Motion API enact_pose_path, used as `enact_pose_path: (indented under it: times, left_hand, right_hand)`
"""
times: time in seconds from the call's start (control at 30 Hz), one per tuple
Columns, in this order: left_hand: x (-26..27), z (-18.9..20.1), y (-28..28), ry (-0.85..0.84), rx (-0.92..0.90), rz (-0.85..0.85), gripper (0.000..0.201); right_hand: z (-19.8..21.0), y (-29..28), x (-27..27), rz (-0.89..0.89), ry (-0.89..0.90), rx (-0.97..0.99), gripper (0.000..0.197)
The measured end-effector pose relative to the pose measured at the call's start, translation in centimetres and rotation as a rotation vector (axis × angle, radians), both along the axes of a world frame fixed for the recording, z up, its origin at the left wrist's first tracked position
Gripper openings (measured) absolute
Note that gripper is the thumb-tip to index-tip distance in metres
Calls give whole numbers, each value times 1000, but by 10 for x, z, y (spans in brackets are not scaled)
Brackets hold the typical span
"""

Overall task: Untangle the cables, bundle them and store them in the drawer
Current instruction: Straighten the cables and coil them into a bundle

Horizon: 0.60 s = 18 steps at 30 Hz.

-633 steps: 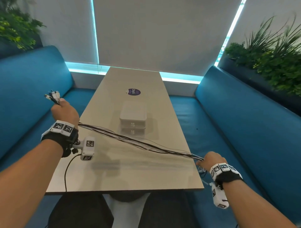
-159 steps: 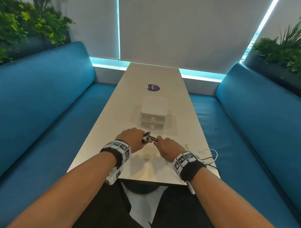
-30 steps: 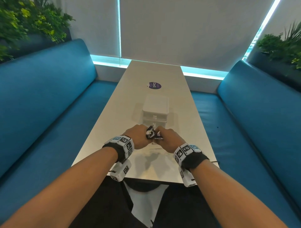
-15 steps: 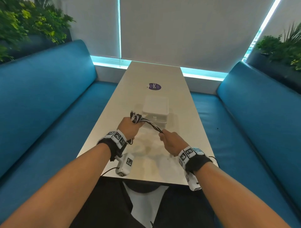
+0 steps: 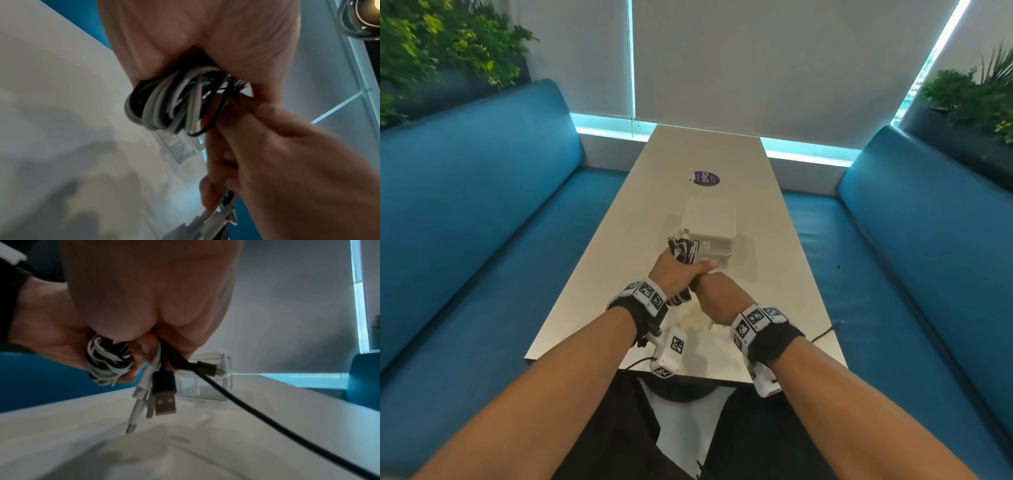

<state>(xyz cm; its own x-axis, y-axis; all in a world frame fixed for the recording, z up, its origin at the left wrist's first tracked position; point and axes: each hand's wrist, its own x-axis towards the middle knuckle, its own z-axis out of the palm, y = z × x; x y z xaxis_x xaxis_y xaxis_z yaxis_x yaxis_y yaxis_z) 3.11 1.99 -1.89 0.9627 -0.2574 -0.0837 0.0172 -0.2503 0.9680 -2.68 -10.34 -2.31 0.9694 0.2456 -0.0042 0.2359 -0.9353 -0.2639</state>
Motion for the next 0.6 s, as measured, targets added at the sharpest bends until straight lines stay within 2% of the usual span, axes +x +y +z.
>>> enact_pose_path:
  times: [0.1,0.2,0.3,0.4,0.5,0.6]
  left_hand:
    - [1,0,0,-14,75,20,39]
    - [1,0,1,-34,100,37,29]
    - [6,3,7,28,-59,48,22]
    - [5,12,14,40,-204,73,27]
    - [6,20,17,46,-198,114,42]
    - [8,27,18,24,-159,112,38]
  right_hand:
    - [0,0,-2,-15,8,71,18]
    - [0,3,-6,-40,59,271,22]
    - [-1,-1,-11,-60,132,330,19]
    - [1,-8,-14,-68,198,381,20]
    - [2,-11,-9,-54,239,384,18]
    - [2,-7,-10,-60,290,408,17]
